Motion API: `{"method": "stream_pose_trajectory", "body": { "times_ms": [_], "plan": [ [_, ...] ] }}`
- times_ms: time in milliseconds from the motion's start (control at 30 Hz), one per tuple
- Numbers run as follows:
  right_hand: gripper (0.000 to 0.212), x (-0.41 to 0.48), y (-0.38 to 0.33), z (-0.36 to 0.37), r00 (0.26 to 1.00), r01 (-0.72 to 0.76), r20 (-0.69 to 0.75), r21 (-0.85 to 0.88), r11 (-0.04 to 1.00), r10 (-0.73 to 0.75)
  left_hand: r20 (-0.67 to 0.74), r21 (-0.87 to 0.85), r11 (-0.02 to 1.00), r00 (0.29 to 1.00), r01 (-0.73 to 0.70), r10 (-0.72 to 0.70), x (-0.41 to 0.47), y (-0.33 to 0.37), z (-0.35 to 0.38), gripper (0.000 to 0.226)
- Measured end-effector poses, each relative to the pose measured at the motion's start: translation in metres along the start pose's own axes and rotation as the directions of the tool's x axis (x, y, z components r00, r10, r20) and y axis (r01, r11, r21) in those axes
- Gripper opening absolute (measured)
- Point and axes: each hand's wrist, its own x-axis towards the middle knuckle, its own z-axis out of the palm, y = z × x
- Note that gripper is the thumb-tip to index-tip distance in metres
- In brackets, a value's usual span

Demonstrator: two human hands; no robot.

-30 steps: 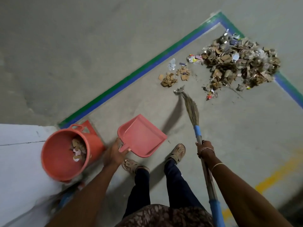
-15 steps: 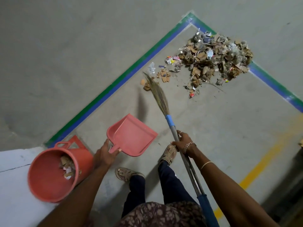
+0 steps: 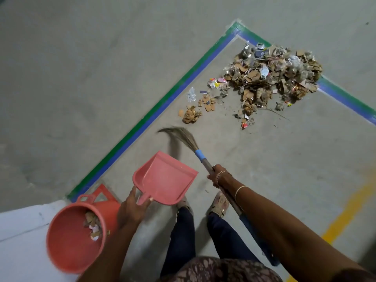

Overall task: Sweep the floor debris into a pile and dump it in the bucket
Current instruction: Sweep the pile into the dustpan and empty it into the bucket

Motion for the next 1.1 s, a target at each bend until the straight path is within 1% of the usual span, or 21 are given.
{"method": "stream_pose_trajectory", "body": {
  "times_ms": [67, 133, 167, 233, 267, 400, 467, 533, 600, 667, 733, 833, 900, 967, 1067, 1100],
  "plan": [
    [0.024, 0.018, -0.002, -0.004, 0.998, -0.044, -0.038, 0.188, 0.981, 0.052, 0.013, 0.003, 1.0, 1.0, -0.009, 0.009, 0.018, -0.009, 0.002, 0.08],
    [0.024, 0.033, -0.005, -0.017, 0.989, -0.089, -0.076, 0.394, 0.915, 0.129, 0.022, 0.028, 1.0, 1.0, -0.004, 0.004, 0.035, -0.009, 0.003, 0.081],
    [0.023, 0.038, -0.007, -0.026, 0.979, -0.11, -0.104, 0.454, 0.884, 0.175, 0.017, 0.048, 0.999, 1.0, -0.005, 0.004, 0.039, -0.005, 0.0, 0.078],
    [0.022, 0.043, -0.007, -0.045, 0.957, -0.134, -0.15, 0.533, 0.836, 0.249, 0.011, 0.06, 0.998, 1.0, -0.023, 0.022, 0.043, 0.013, -0.005, 0.07],
    [0.02, 0.041, -0.007, -0.054, 0.951, -0.122, -0.166, 0.577, 0.808, 0.262, 0.021, 0.066, 0.997, 0.999, -0.035, 0.034, 0.047, 0.02, -0.007, 0.069],
    [0.015, 0.009, -0.017, -0.086, 0.943, -0.047, -0.209, 0.687, 0.725, 0.259, 0.032, 0.112, 0.991, 0.997, -0.07, 0.067, 0.073, 0.052, -0.02, 0.07],
    [0.015, -0.014, -0.034, -0.096, 0.945, 0.011, -0.239, 0.706, 0.708, 0.223, 0.022, 0.18, 0.981, 0.997, -0.078, 0.075, 0.091, 0.067, -0.03, 0.074],
    [0.017, -0.03, -0.055, -0.097, 0.947, 0.068, -0.27, 0.698, 0.712, 0.175, 0.019, 0.22, 0.972, 0.997, -0.08, 0.078, 0.108, 0.081, -0.042, 0.075],
    [0.02, -0.034, -0.078, -0.092, 0.951, 0.107, -0.282, 0.69, 0.716, 0.129, 0.021, 0.242, 0.963, 0.993, -0.116, 0.115, 0.13, 0.089, -0.051, 0.076],
    [0.022, -0.027, -0.101, -0.088, 0.959, 0.123, -0.274, 0.643, 0.756, 0.077, 0.021, 0.258, 0.958, 0.992, -0.123, 0.122, 0.154, 0.096, -0.06, 0.079],
    [0.025, -0.011, -0.123, -0.087, 0.972, 0.13, -0.236, 0.576, 0.807, 0.012, 0.01, 0.273, 0.955, 0.993, -0.118, 0.12, 0.175, 0.103, -0.068, 0.081],
    [0.03, 0.022, -0.15, -0.08, 0.992, 0.095, -0.115, 0.46, 0.883, -0.046, -0.022, 0.289, 0.952, 0.994, -0.099, 0.11, 0.199, 0.108, -0.082, 0.081],
    [0.025, 0.045, -0.164, -0.07, 0.998, 0.061, -0.026, 0.31, 0.949, -0.056, -0.027, 0.299, 0.95, 0.994, -0.09, 0.103, 0.209, 0.109, -0.09, 0.082],
    [0.02, 0.063, -0.179, -0.06, 0.998, 0.033, 0.038, 0.172, 0.985, -0.04, -0.019, 0.301, 0.95, 0.995, -0.085, 0.095, 0.215, 0.11, -0.097, 0.084],
    [0.025, 0.087, -0.185, -0.047, 0.994, -0.041, 0.103, 0.12, 0.992, 0.029, -0.008, 0.309, 0.946, 0.994, -0.097, 0.105, 0.218, 0.115, -0.104, 0.086],
    [0.027, 0.094, -0.181, -0.045, 0.994, -0.059, 0.102, 0.111, 0.992, 0.048, -0.003, 0.314, 0.944, 0.994, -0.103, 0.11, 0.218, 0.116, -0.106, 0.086]
  ]
}}
